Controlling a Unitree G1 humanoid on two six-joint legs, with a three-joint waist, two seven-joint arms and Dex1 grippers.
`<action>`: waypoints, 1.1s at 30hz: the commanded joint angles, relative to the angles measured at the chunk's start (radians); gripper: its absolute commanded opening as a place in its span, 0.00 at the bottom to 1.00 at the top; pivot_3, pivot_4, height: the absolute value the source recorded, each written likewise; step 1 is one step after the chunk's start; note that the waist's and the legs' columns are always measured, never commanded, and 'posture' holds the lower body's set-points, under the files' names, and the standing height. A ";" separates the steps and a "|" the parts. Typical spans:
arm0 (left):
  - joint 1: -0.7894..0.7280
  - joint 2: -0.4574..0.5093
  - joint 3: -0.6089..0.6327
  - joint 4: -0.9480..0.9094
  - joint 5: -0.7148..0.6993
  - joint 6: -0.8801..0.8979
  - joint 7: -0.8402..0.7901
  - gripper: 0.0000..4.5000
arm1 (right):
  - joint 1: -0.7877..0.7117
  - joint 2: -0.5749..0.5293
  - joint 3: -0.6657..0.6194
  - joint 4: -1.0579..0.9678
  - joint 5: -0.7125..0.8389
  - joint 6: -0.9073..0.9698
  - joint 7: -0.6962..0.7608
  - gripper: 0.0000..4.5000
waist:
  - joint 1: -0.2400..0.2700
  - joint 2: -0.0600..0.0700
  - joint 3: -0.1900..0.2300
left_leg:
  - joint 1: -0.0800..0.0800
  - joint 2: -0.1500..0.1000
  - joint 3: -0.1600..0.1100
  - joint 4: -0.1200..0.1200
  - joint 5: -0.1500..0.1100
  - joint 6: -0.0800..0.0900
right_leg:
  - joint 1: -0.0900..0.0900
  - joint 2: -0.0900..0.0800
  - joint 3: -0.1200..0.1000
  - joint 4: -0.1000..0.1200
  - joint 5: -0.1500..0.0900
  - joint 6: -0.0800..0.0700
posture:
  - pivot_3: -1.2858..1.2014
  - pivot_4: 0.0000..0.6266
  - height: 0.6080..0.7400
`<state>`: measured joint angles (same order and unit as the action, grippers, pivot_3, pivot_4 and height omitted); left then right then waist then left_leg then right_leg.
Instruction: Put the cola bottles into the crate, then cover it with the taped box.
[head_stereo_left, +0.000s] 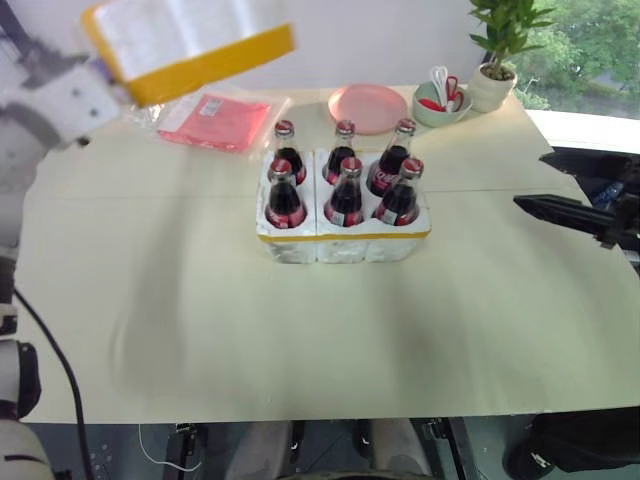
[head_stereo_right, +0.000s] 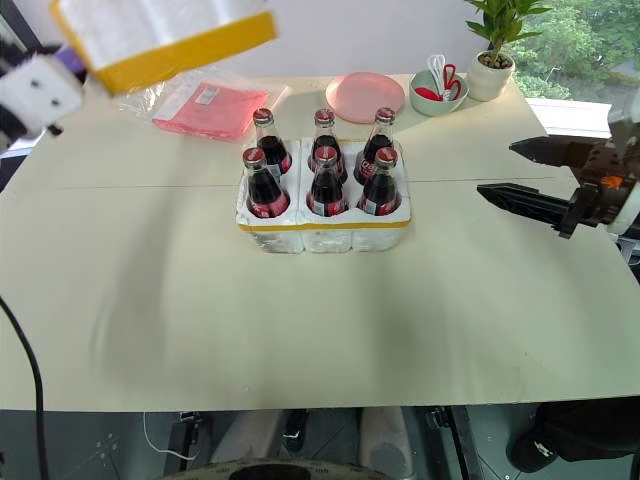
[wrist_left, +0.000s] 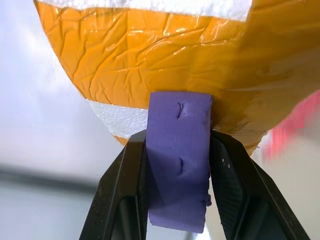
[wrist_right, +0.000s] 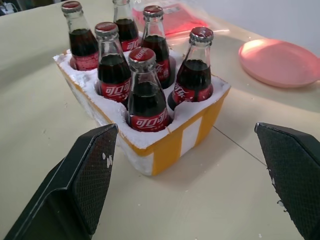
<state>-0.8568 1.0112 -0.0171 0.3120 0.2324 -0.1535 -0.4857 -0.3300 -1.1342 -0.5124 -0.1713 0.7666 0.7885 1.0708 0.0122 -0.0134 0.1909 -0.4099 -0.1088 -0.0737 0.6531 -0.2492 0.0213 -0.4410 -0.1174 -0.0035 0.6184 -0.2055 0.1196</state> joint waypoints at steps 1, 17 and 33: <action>-0.051 -0.023 0.007 -0.199 -0.048 0.076 -0.089 0.38 | -0.013 0.018 0.002 -0.006 -0.006 -0.031 -0.014 1.00 | -0.003 0.000 0.000 | 0.000 0.000 0.000 0.000 0.000 0.000 | 0.000 0.000 0.000 0.000 0.000 0.000 | 0.52 0.24 1.00; 0.062 -0.072 0.001 -0.344 -0.103 -0.043 -0.244 0.38 | 0.015 0.061 -0.020 0.007 -0.025 -0.063 -0.050 1.00 | 0.000 0.000 0.000 | 0.001 0.000 0.001 0.001 0.000 0.000 | 0.001 0.003 0.000 0.000 0.000 0.000 | 0.52 0.24 1.00; 0.119 -0.124 0.003 -0.338 -0.046 -0.109 -0.212 0.38 | 0.023 0.078 -0.012 -0.007 -0.027 -0.067 -0.081 1.00 | 0.000 0.000 0.000 | 0.001 0.001 0.000 0.005 0.000 0.001 | 0.003 0.004 0.000 0.001 0.000 0.001 | 0.52 0.24 1.00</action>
<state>-0.7281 0.8632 -0.0549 -0.0337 0.1765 -0.2382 -0.7147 -0.2847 -1.0448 -0.4979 -0.1635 0.7304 0.7305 0.9949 0.0125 -0.0131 0.1909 -0.4090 -0.1082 -0.0733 0.6583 -0.2496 0.0225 -0.4381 -0.1138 -0.0031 0.6191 -0.2052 0.1202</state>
